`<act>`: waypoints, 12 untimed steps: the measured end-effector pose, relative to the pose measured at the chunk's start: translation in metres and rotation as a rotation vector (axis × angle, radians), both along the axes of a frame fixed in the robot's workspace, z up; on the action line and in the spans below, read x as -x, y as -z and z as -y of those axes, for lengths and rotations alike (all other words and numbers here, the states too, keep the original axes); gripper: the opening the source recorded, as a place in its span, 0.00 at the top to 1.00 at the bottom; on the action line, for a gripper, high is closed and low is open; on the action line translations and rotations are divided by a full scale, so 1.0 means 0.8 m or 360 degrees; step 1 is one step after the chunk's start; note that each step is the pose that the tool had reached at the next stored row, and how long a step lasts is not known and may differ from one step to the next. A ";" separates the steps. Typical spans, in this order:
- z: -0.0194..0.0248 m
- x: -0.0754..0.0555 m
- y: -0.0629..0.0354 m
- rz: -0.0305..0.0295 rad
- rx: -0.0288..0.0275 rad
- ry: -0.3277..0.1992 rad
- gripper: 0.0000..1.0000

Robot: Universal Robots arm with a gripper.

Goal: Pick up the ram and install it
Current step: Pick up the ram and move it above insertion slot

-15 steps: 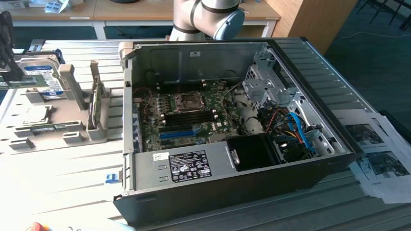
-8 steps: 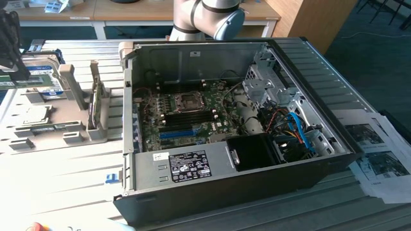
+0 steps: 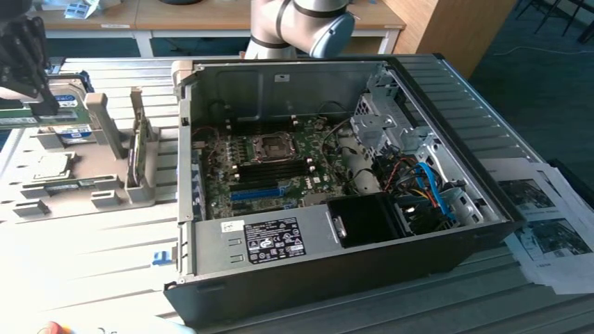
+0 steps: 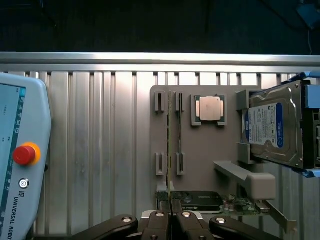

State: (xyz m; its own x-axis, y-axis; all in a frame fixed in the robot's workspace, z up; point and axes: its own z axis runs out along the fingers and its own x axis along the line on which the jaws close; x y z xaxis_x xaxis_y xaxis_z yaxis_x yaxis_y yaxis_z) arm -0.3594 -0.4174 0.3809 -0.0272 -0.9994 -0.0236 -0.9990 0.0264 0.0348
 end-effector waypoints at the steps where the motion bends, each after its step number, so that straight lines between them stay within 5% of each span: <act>1: 0.0000 -0.003 0.000 0.00001 -0.00001 0.0000 0.88; 12: 0.0000 -0.030 0.000 0.00000 -0.00001 0.0000 0.88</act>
State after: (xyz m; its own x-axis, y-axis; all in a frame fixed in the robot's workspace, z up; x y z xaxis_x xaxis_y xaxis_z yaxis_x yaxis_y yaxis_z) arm -0.3356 -0.4174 0.3809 -0.0271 -0.9994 -0.0237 -0.9990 0.0263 0.0348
